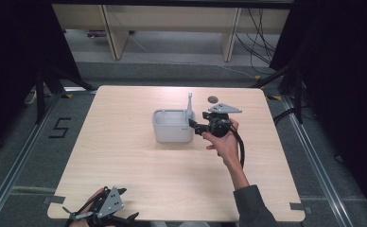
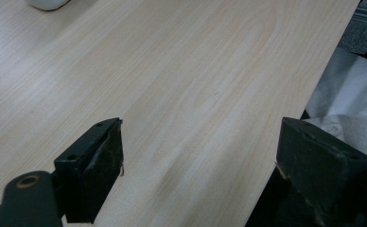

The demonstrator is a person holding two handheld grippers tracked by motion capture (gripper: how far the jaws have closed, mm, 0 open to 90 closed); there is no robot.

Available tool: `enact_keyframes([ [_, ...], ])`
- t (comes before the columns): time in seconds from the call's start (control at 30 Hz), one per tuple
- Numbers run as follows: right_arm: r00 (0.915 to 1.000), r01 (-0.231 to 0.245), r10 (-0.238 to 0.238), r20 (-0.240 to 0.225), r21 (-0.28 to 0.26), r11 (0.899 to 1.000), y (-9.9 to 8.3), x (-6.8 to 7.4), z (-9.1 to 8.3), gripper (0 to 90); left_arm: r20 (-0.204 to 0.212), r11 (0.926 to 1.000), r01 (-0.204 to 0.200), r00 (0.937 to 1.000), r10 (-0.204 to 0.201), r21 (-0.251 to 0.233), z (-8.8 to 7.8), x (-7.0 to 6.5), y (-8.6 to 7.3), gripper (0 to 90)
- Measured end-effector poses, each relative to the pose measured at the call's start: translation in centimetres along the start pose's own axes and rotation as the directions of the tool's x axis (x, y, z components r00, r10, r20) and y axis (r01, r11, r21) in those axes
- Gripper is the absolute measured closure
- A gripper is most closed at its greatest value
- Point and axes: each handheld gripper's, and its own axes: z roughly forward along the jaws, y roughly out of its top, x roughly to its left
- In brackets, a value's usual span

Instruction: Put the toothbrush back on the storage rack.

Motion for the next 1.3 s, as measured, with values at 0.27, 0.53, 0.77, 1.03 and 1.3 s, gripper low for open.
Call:
enact_keyframes([
  [0.27,0.9998,-0.018,0.018,-0.01,0.006,1.0,-0.2,0.3,-0.5,30.9,0.011,0.9997,0.012,0.9999,-0.012,-0.02,0.0,-0.1,-0.1,15.2],
  [0.53,0.9996,-0.023,0.023,-0.017,0.003,1.0,-0.4,0.4,-1.0,29.4,0.002,1.0,0.006,1.0,-0.006,-0.001,0.0,0.0,0.0,15.2],
  [0.77,0.9996,-0.02,0.02,-0.018,0.014,1.0,-0.9,0.3,-1.9,27.9,0.009,0.9995,0.027,0.9996,-0.027,-0.017,0.2,0.1,-0.1,15.2],
  [1.03,0.9997,-0.017,0.017,-0.019,0.031,0.999,-2.3,-0.5,-2.1,27.0,0.009,0.9998,0.02,0.9998,-0.02,0.009,0.1,0.2,0.0,15.2],
  [1.3,0.9996,-0.015,0.016,-0.022,0.047,0.999,-2.6,-0.2,-2.4,26.6,-0.016,0.9997,0.021,0.9996,-0.021,0.012,-0.3,0.2,-0.3,15.2],
])
